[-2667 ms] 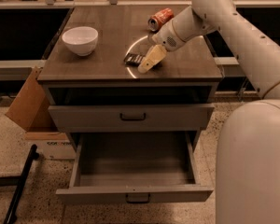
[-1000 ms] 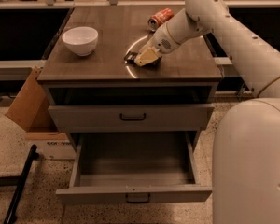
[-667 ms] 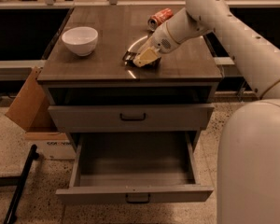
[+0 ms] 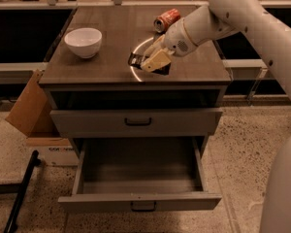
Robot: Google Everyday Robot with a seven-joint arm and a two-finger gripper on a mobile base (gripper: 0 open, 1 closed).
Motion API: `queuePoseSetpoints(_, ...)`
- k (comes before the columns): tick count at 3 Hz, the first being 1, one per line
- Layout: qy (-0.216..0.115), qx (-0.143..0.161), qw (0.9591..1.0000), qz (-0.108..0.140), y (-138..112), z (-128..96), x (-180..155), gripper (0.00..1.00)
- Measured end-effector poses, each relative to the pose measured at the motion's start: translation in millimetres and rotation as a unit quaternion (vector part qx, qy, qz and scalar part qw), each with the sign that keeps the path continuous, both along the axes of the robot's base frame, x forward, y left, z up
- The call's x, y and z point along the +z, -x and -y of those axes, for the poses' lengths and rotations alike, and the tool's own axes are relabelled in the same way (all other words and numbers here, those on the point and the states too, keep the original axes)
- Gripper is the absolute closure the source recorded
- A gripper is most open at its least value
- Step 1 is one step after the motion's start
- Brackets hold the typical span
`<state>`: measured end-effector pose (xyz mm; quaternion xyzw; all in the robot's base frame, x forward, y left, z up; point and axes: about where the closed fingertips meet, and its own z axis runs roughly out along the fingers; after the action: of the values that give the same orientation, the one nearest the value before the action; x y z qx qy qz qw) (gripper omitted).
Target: Place rxbar chocolate into middle drawer
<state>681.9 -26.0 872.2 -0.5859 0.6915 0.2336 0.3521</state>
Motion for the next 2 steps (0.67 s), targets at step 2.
queuePoseSetpoints(2, -0.003, -0.003, 1.0000, -0.005, 16, 0, -6, 1.00)
